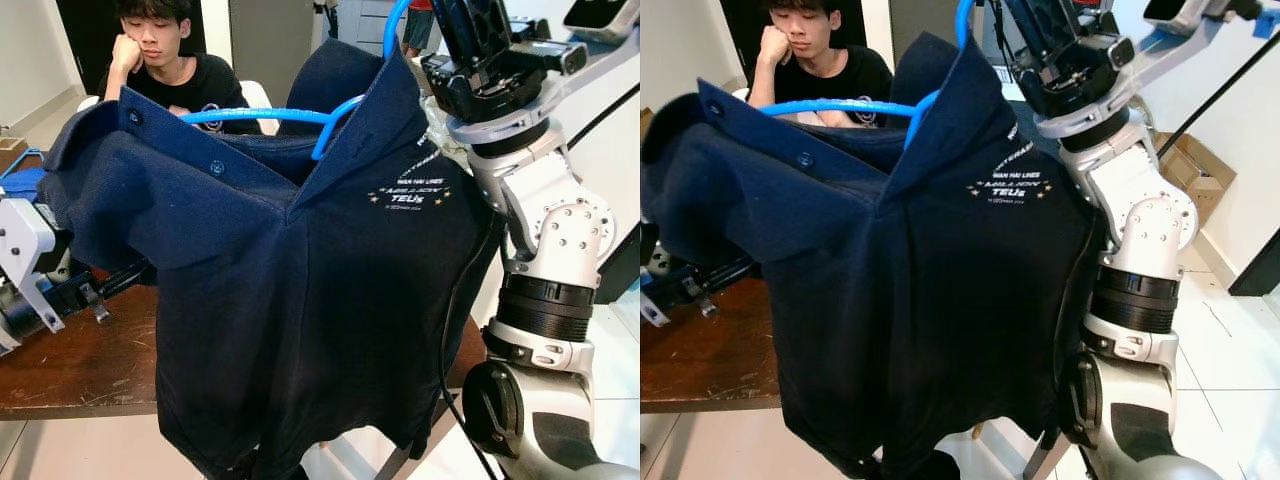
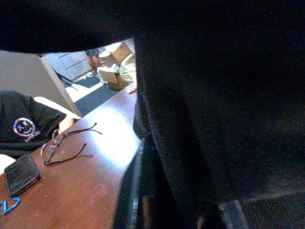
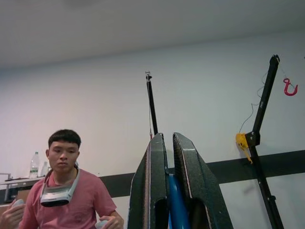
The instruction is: Hang hanger
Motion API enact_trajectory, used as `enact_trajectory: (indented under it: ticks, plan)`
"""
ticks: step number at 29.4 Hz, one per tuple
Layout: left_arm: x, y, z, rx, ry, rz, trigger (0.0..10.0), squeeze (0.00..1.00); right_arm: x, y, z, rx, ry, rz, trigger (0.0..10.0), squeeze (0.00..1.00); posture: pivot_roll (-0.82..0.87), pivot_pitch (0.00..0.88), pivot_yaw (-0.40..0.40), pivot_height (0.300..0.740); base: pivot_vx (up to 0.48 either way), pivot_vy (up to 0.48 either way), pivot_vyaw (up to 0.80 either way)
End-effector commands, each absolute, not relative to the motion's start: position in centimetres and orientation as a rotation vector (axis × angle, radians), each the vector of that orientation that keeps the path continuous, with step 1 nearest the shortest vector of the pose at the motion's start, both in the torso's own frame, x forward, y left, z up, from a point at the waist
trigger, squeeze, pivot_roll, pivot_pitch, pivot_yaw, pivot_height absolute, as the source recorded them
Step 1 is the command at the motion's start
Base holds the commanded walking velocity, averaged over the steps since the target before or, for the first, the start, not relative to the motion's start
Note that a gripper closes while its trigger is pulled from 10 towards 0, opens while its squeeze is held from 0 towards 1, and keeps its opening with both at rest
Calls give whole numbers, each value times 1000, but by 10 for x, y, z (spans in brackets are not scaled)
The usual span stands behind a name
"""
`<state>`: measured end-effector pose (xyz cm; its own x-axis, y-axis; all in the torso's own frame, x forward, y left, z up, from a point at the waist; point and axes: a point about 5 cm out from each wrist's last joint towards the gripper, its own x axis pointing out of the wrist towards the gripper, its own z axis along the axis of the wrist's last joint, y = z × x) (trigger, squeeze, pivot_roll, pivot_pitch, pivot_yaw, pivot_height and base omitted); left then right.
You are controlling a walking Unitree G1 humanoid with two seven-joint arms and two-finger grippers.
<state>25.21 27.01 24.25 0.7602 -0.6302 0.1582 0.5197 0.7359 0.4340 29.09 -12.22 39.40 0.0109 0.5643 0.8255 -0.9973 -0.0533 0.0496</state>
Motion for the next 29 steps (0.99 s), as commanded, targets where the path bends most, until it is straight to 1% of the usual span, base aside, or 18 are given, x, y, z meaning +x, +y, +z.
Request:
enact_trajectory:
  ticks: [1, 7, 8, 9, 10, 11, 12, 13, 14, 15, 16, 17, 18, 20, 25, 29]
  plan:
    - [254, 271, 244, 402, -298, -639, 0, 0, 282, -122, 400, 804, -738, 1498, 0, 0, 140, 0, -37, 735, 0, 0, 0]
    - [255, 274, 246, 422, -305, -612, 0, 0, 283, -120, 398, 801, -729, 1494, 0, 0, 141, 0, -36, 735, 0, 0, 0]
    - [258, 284, 249, 466, -303, -524, 0, 0, 284, -121, 397, 801, -724, 1478, 0, 0, 142, 0, -36, 735, 0, 0, 0]
    - [261, 299, 253, 521, -300, -396, 0, 0, 286, -121, 395, 799, -720, 1458, 0, 0, 141, 0, -35, 735, 0, 0, 0]
    - [261, 299, 253, 521, -300, -396, 0, 0, 286, -121, 395, 799, -720, 1458, 0, 0, 141, 0, -35, 735, 0, 0, 0]
    - [262, 319, 258, 577, -292, -228, 0, 0, 289, -123, 394, 790, -713, 1424, 0, 0, 141, 1, -35, 735, 0, 0, 0]
    - [262, 319, 258, 577, -292, -228, 0, 0, 289, -123, 394, 790, -713, 1424, 0, 0, 141, 1, -35, 735, 0, 0, 0]
    - [262, 332, 262, 611, -288, -118, 0, 0, 291, -124, 393, 783, -708, 1402, 0, 0, 141, 1, -35, 735, 0, 0, 0]
    - [261, 338, 264, 626, -285, -63, 0, 0, 292, -125, 393, 779, -706, 1389, 0, 0, 141, 1, -35, 735, 0, 0, 0]
    - [253, 366, 270, 595, -278, 132, 0, 0, 300, -129, 393, 776, -698, 1316, 0, 0, 140, 4, -32, 735, 0, 0, 0]
    - [243, 388, 273, 557, -265, 281, 0, 0, 305, -135, 394, 789, -699, 1257, 0, 0, 140, 6, -31, 735, 0, 0, 0]
    - [233, 406, 274, 531, -248, 416, 0, 0, 310, -141, 395, 811, -706, 1203, 0, 0, 140, 6, -31, 735, 0, 0, 0]
    - [224, 418, 273, 513, -233, 499, 0, 0, 314, -147, 397, 826, -713, 1162, 0, 0, 142, 8, -31, 735, 0, 0, 0]
    - [218, 424, 269, 506, -203, 534, 0, 0, 317, -153, 400, 847, -728, 1119, 0, 0, 143, 9, -32, 735, 0, 0, 0]
    - [217, 425, 259, 497, -166, 542, 0, 0, 320, -155, 401, 874, -740, 1082, 0, 0, 147, 11, -36, 735, 0, 0, 0]
    - [220, 419, 233, 458, -92, 535, 0, 0, 325, -163, 406, 930, -772, 1024, 0, 0, 145, 11, -37, 735, 0, 0, 0]
